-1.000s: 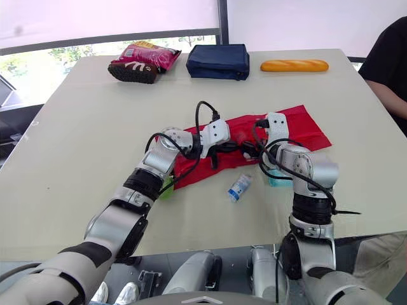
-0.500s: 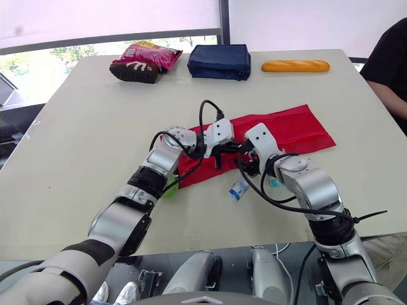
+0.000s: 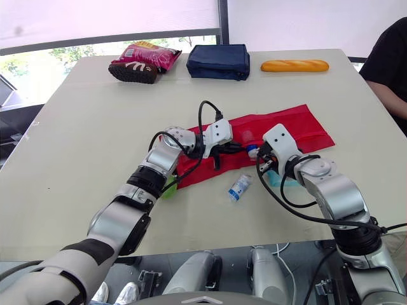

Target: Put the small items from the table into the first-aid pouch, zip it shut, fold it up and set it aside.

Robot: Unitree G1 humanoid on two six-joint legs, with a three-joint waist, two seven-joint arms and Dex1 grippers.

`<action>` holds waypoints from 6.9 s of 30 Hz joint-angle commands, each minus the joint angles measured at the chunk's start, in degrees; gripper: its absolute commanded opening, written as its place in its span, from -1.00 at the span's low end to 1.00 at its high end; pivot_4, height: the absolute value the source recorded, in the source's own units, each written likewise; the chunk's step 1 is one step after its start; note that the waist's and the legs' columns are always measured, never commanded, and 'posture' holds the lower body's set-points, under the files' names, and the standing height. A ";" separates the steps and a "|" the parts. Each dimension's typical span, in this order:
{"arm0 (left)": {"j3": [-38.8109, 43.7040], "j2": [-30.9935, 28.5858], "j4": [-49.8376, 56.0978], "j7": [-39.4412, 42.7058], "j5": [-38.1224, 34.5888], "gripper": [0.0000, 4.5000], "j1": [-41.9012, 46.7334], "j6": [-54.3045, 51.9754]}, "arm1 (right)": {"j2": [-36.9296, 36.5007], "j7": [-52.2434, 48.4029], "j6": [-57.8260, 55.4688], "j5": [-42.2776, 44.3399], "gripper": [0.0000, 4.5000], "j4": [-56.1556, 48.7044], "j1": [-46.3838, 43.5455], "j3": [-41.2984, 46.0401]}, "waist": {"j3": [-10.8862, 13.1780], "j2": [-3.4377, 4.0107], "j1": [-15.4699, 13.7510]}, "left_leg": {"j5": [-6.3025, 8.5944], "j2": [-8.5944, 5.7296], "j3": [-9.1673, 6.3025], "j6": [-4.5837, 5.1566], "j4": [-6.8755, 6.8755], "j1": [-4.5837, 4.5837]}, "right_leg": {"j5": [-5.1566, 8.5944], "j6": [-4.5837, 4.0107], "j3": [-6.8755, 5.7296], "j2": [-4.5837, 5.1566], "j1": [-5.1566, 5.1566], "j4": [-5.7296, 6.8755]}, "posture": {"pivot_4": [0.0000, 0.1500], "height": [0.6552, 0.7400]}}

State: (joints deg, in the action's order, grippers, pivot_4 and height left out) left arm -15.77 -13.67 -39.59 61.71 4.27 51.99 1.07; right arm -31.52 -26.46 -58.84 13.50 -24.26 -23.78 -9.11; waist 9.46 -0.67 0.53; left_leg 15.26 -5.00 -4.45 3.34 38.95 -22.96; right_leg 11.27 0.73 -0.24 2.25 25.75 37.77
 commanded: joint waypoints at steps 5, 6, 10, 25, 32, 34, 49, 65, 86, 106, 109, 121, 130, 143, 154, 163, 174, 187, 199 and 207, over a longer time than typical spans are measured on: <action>0.68 0.37 0.45 1.14 -1.37 -1.00 1.79 1.46 | 1.35 0.04 5.71 -2.40 -0.98 3.64 -1.73 -2.24 | 0.00 0.00 0.00 | 0.00 0.00 0.00 0.00 0.00 0.00 | 0.00 0.00 0.01 0.00 -0.01 0.00 | 1.00 0.99; 0.68 0.39 0.47 1.23 -1.39 -1.00 1.77 1.45 | 2.00 0.14 6.48 -2.79 -0.98 4.76 -2.34 -2.67 | 0.00 0.00 0.00 | 0.00 0.00 0.00 0.00 0.00 0.00 | 0.00 0.00 0.00 0.00 -0.01 0.00 | 1.00 0.99; 0.52 0.47 0.90 1.72 -1.49 -1.00 1.57 1.48 | 3.69 -0.47 8.73 -3.91 -0.98 7.68 -4.27 -4.62 | 0.00 0.00 0.01 | 0.00 0.00 0.00 0.00 0.00 0.00 | 0.00 0.00 0.00 0.00 -0.01 0.00 | 1.00 0.99; 0.05 0.77 2.66 2.65 -1.85 -1.00 0.64 0.90 | 9.90 -1.03 20.00 -9.17 -0.98 20.58 -9.92 -7.32 | 0.00 0.00 0.08 | 0.00 0.00 0.00 -0.01 0.01 0.01 | 0.00 0.00 0.00 -0.01 0.00 0.01 | 1.00 0.99; -0.04 0.60 2.75 2.37 -1.99 -1.00 0.44 0.97 | 9.78 0.76 24.54 -12.69 -0.98 25.91 -10.59 -6.27 | 0.00 0.00 0.06 | -0.01 0.00 0.01 -0.01 0.01 0.01 | 0.00 0.00 0.01 -0.01 0.00 0.01 | 1.00 0.99; 0.02 0.53 2.62 2.29 -1.98 -1.00 0.45 1.04 | 10.00 2.05 25.15 -13.62 -0.98 27.11 -10.80 -5.53 | 0.00 0.00 0.06 | -0.01 -0.01 0.00 -0.01 0.01 0.01 | 0.00 0.00 0.01 -0.01 0.00 0.01 | 1.00 0.99; 0.46 -0.03 0.36 1.02 -1.31 -1.00 1.54 2.63 | 11.67 2.03 29.27 -14.98 -0.98 23.85 -7.56 -5.20 | 0.00 0.00 0.13 | -0.01 -0.01 0.00 -0.01 0.01 0.01 | 0.00 -0.01 0.02 -0.01 0.00 0.02 | 1.00 0.99; 2.35 -3.79 -5.75 0.47 -1.82 -1.00 2.46 6.65 | 1.67 -16.88 30.61 12.33 -0.98 -15.51 24.60 24.60 | 0.01 0.00 -0.38 | 0.00 0.02 -0.04 0.01 0.02 0.03 | 0.00 0.02 -0.04 -0.03 -0.09 -0.04 | 1.00 0.99; 3.31 -8.48 -15.43 1.36 -0.65 -1.00 4.42 13.38 | -2.99 -39.96 38.50 42.20 0.97 -17.52 71.07 76.66 | 0.02 -0.07 -1.53 | 0.20 0.15 0.06 0.33 0.01 0.15 | 0.04 0.08 -0.04 -0.03 -0.28 -0.10 | 1.00 0.99; 3.28 -6.13 -18.79 0.45 0.24 -1.00 7.43 15.39 | -20.88 -39.12 41.14 33.79 0.97 -11.02 54.85 57.15 | 0.13 -0.35 -1.56 | 0.23 0.16 0.05 0.38 0.11 0.08 | 0.07 0.13 -0.13 -0.01 -0.33 -0.18 | 1.00 0.99; 3.30 -5.69 -18.37 0.20 0.18 -1.00 7.64 15.20 | -26.61 -43.00 45.99 25.56 0.97 -4.56 41.23 41.26 | 0.17 -0.37 -1.44 | 0.13 0.14 0.09 0.21 0.22 0.07 | 0.05 0.11 -0.11 0.00 -0.34 -0.16 | 1.00 0.99; 2.93 -5.60 -15.02 0.67 0.61 -1.00 6.13 15.04 | -15.82 -59.99 59.99 5.43 0.97 22.09 -3.07 -0.29 | 0.29 -0.59 -1.41 | 0.09 0.13 0.04 0.14 0.27 0.03 | 0.04 0.09 -0.15 -0.01 -0.30 -0.12 | 1.00 0.99; 2.59 -5.22 -12.48 0.98 0.56 -1.00 4.57 14.29 | -4.77 -61.01 73.98 -7.86 0.97 41.97 -15.54 -11.31 | 0.28 -0.57 -1.32 | 0.08 0.05 0.04 0.11 0.29 0.00 | 0.03 0.07 -0.10 0.00 -0.15 0.01 | 1.00 0.99; 2.68 -4.37 -10.37 0.34 0.52 -1.00 3.81 13.35 | -2.98 -61.53 73.81 -14.21 0.37 47.09 -19.88 -14.87 | 0.27 -0.55 -1.30 | 0.06 0.02 0.04 0.08 0.29 0.00 | 0.02 0.06 -0.06 0.00 -0.11 0.06 | 1.00 0.99; 2.43 -3.31 -10.58 0.55 0.49 -1.00 3.61 13.42 | -10.49 -56.35 50.64 -8.27 -1.00 24.68 -9.50 -7.91 | 0.27 -0.55 -1.50 | 0.06 0.02 0.01 0.08 0.29 -0.04 | 0.02 0.06 -0.08 0.03 -0.10 0.04 | 1.00 0.99; 3.05 -1.98 -9.19 1.30 -0.73 -1.00 3.35 12.03 | -9.04 -31.81 0.46 -7.48 -1.00 -0.99 -3.56 -1.27 | 0.26 -0.54 -1.35 | 0.07 0.04 -0.01 0.08 0.29 -0.07 | 0.02 0.06 -0.08 0.04 -0.07 0.06 | 1.00 0.99; 2.73 -1.14 -6.56 1.59 -1.24 -1.00 2.63 9.79 | 6.62 -8.78 -29.11 -8.83 -1.00 1.58 -13.44 -1.79 | 0.24 -0.51 -1.47 | 0.06 0.02 -0.01 0.08 0.28 -0.11 | 0.02 0.04 -0.08 0.06 0.01 0.08 | 1.00 0.99; 2.09 -1.15 -3.39 2.42 -1.12 -1.00 0.87 8.69 | 17.80 4.17 -27.92 -8.41 -1.00 13.98 -19.64 8.52 | 0.19 -0.43 -1.20 | 0.06 -0.06 0.00 0.08 0.25 -0.04 | 0.02 0.05 -0.04 0.08 -0.02 0.14 | 1.00 0.99; 0.68 0.71 1.63 3.22 -1.19 -1.00 -1.71 6.47 | 30.32 12.46 -28.23 -6.86 -1.00 14.64 -22.15 16.02 | 0.18 -0.39 -0.85 | 0.06 -0.06 0.00 0.07 0.19 -0.05 | 0.02 0.05 0.00 0.07 0.03 0.14 | 1.00 0.99; 0.91 0.64 1.56 3.23 -1.09 -1.00 -1.47 6.17 | 32.82 15.46 -23.75 -6.54 -0.44 14.59 -20.70 15.42 | 0.17 -0.37 -0.06 | 0.05 -0.06 0.00 0.06 0.14 -0.05 | 0.02 0.04 -0.01 0.06 0.06 0.14 | 1.00 0.99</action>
State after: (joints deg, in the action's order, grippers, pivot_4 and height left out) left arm -13.98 -14.05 -39.55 64.06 4.26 50.18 6.81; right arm 0.58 -10.86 -84.65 5.67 -7.46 -43.63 6.72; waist 9.64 -1.05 0.47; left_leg 15.31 -5.06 -4.46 3.41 39.08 -23.00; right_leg 11.29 0.77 -0.25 2.31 25.81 37.91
